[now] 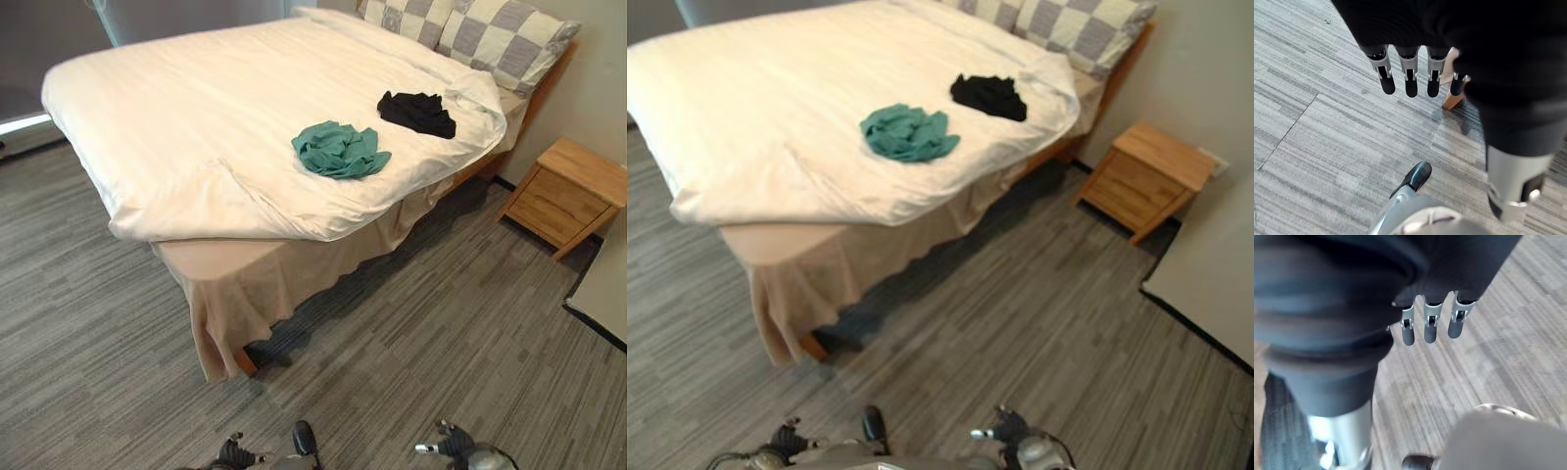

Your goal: Tidy up the quilt and then pick up the clothes from the bed and put them into the laundry hamper.

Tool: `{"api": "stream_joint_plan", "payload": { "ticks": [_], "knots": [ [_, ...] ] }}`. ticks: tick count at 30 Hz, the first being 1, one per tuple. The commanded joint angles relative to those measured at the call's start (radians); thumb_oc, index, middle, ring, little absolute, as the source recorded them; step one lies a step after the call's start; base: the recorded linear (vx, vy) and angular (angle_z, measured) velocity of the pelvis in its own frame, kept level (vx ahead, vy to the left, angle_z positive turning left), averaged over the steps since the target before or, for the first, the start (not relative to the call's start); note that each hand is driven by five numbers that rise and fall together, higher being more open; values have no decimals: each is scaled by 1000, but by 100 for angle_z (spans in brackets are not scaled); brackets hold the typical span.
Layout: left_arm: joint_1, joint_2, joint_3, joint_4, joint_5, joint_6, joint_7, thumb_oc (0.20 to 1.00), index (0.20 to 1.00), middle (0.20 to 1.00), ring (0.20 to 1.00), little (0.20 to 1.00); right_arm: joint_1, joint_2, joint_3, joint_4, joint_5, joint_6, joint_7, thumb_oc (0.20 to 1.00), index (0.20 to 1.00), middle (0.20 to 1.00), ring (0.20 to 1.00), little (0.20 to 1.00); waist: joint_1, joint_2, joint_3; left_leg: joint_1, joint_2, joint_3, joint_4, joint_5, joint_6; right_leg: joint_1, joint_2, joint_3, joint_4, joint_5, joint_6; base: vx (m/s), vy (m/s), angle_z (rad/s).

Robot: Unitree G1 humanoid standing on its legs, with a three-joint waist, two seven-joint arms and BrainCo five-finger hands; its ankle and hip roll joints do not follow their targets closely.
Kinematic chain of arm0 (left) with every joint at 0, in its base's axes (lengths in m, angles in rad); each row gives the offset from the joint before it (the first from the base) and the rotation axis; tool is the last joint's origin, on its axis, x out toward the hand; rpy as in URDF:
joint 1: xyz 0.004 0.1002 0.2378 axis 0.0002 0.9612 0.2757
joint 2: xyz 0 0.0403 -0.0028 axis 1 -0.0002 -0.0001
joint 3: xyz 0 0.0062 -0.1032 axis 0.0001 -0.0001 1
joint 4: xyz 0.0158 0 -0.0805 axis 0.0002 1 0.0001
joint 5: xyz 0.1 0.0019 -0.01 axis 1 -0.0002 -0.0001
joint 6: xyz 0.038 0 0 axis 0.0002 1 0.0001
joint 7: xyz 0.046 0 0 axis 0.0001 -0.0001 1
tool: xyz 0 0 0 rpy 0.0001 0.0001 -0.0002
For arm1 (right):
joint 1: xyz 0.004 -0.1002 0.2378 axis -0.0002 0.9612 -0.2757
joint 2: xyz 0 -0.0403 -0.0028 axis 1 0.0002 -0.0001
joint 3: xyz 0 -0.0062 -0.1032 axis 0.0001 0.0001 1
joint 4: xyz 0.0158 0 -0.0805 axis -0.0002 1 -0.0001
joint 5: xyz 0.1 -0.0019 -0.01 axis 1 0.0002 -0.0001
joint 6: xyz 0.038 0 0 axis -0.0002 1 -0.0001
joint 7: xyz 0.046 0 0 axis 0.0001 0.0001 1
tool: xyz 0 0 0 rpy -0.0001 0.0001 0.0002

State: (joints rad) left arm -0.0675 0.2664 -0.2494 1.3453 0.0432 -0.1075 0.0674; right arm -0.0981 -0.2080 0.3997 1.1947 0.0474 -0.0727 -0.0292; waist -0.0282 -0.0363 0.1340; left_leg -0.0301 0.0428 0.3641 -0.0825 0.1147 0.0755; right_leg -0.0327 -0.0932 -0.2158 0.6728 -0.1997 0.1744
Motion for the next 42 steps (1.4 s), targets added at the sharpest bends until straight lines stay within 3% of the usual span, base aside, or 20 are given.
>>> {"api": "stream_joint_plan", "payload": {
  "ticks": [1, 3, 4, 5, 6, 8, 15, 18, 20, 21, 22, 25, 28, 31, 33, 36, 37, 38, 39, 42],
  "knots": [
    [-62, -2, -32, 11, 19, 12, 4, 1000, 1000, 1000, 1000, 1000, -122, -21, -36, 39, -34, -10, -9, 1000, 1000, 1000, 1000, 1000, 0, 60, 62, 105, 39, -20, -5, -77, -82, -4, -33, -36, -280, 95, 25, 483, -101, 51],
    [-62, -3, -39, 15, 25, 6, 3, 1000, 1000, 1000, 1000, 1000, -115, -22, -36, 40, -34, -13, -16, 1000, 1000, 1000, 1000, 1000, -7, 67, 60, 109, 43, -35, -5, -84, -87, -14, -33, -6, -348, 95, 6, 336, -140, 83],
    [-71, -4, -57, 23, 46, 5, 4, 1000, 1000, 1000, 1000, 1000, -97, -26, -47, 49, -29, -8, -19, 1000, 1000, 1000, 1000, 1000, -26, 60, 50, 125, 36, -80, -5, -108, -99, -3, -57, 105, -540, 124, -6, 337, -209, 74],
    [-73, -4, -64, 25, 51, 2, 6, 1000, 1000, 1000, 1000, 1000, -87, -28, -52, 48, -24, -7, -21, 1000, 1000, 1000, 1000, 1000, -39, 57, 46, 134, 34, -104, -5, -121, -104, -6, -69, 183, -605, 151, -4, 421, -274, 95],
    [-72, -2, -67, 25, 59, -1, 8, 1000, 1000, 1000, 1000, 1000, -77, -29, -55, 48, -23, -3, -23, 1000, 1000, 1000, 1000, 1000, -45, 52, 40, 138, 33, -116, -5, -132, -110, -17, -79, 247, -640, 178, 5, 189, -138, 89],
    [-72, 3, -54, 29, 49, -1, 13, 1000, 1000, 1000, 1000, 1000, -66, -22, -55, 48, -25, 6, -16, 1000, 1000, 1000, 1000, 1000, -44, 42, 40, 167, 51, -127, -5, -145, -123, -41, -89, 295, -638, 209, 21, 252, -291, 99],
    [-43, -42, 50, 17, -137, -24, 48, 1000, 1000, 1000, 1000, 1000, -10, -18, -32, 82, -61, 14, -9, 1000, 1000, 1000, 1000, 1000, -13, 44, 26, 158, 92, -195, -5, -111, -161, 62, -76, 182, -742, 201, -4, 194, -292, 60],
    [-67, -33, 139, -58, -330, -85, 129, 1000, 1000, 1000, 1000, 1000, -3, -58, -21, 88, -111, 6, -46, 1000, 1000, 1000, 1000, 1000, 0, 57, 56, 81, 101, -228, 61, -97, -175, 89, -77, 98, -760, 176, -19, -31, -154, 46],
    [-169, -49, 152, -121, -392, -110, 240, 1000, 1000, 1000, 1000, 1000, 14, -76, -19, 87, -130, 5, -61, 1000, 1000, 1000, 1000, 1000, -31, 49, 69, 55, 109, -138, 144, -132, -171, 109, -92, 51, -760, 155, -33, -53, -84, 88],
    [-170, -49, 153, -121, -392, -110, 240, 1000, 1000, 1000, 1000, 1000, 13, -76, -19, 87, -130, 5, -61, 1000, 1000, 1000, 1000, 1000, -32, 49, 67, 52, 109, -138, 144, -131, -171, 107, -92, 51, -760, 156, -34, 11, -3, 88],
    [-61, 71, 208, -410, -424, -149, 184, 1000, 1000, 1000, 1000, 1000, 74, -116, -65, 65, -128, 1, -81, 1000, 1000, 1000, 1000, 1000, -30, 63, 86, 42, 131, -71, 159, -110, -179, 124, -85, 21, -749, 145, -43, 20, 26, 72],
    [48, 195, 303, -757, -367, -189, 174, 1000, 1000, 1000, 1000, 1000, 121, -125, -123, 59, -113, 0, -73, 1000, 1000, 1000, 1000, 1000, -24, 74, 80, 55, 139, -70, 117, -96, -187, 133, -66, 0, -732, 136, -41, 60, 1, 55],
    [52, 310, 376, -991, -214, -214, 213, 1000, 1000, 1000, 1000, 1000, 194, -129, -138, -29, -99, -9, -34, 1000, 1000, 1000, 1000, 1000, -30, 62, 79, 68, 148, -69, 86, -89, -195, 130, -61, -5, -735, 134, -37, 65, -11, 14],
    [25, 361, 404, -1066, -156, -214, 227, 1000, 1000, 1000, 1000, 1000, 208, -141, -123, -61, -107, -18, -20, 1000, 1000, 1000, 1000, 1000, -34, 57, 84, 67, 152, -59, 80, -85, -198, 117, -60, 0, -734, 139, -36, -11, 1, -1],
    [-83, 485, 365, -1071, -23, -193, 253, 1000, 1000, 1000, 1000, 1000, 207, -161, -90, -107, -114, -26, 1, 1000, 1000, 1000, 1000, 1000, -56, 54, 107, 59, 159, -39, 87, -88, -203, 89, -62, 15, -726, 142, -31, -70, 23, -9],
    [-222, 556, 281, -1025, 45, -168, 266, 1000, 1000, 1000, 1000, 1000, 173, -174, -73, -130, -106, -30, 9, 1000, 1000, 1000, 1000, 1000, -71, 53, 131, 32, 165, -23, 102, -88, -205, 40, -63, 41, -706, 151, -28, -135, 16, -28],
    [-411, 624, 164, -977, 120, -138, 274, 1000, 1000, 1000, 1000, 1000, 133, -192, -48, -163, -97, -37, 8, 1000, 1000, 1000, 1000, 1000, -89, 50, 163, -12, 171, -13, 120, -84, -208, -32, -66, 61, -674, 163, -23, -140, 5, -32],
    [-413, 624, 162, -976, 119, -138, 275, 1000, 1000, 1000, 1000, 1000, 133, -191, -49, -163, -98, -37, 8, 1000, 1000, 1000, 1000, 1000, -88, 50, 163, -12, 171, -13, 120, -84, -208, -33, -65, 61, -674, 163, -23, -280, 12, -22],
    [-562, 700, 61, -952, 237, -100, 302, 1000, 1000, 1000, 1000, 1000, 95, -208, -16, -188, -103, -46, 3, 1000, 1000, 1000, 1000, 1000, -107, 48, 188, -59, 179, -1, 137, -80, -210, -106, -66, 81, -646, 177, -16, -194, 8, -24],
    [-772, 739, -102, -873, 348, -39, 330, 1000, 1000, 1000, 1000, 1000, 61, -217, 8, -208, -106, -56, -4, 1000, 1000, 1000, 1000, 1000, -122, 42, 207, -114, 192, 15, 163, -78, -212, -178, -68, 100, -620, 190, -8, -153, 0, -46]
  ]
}}
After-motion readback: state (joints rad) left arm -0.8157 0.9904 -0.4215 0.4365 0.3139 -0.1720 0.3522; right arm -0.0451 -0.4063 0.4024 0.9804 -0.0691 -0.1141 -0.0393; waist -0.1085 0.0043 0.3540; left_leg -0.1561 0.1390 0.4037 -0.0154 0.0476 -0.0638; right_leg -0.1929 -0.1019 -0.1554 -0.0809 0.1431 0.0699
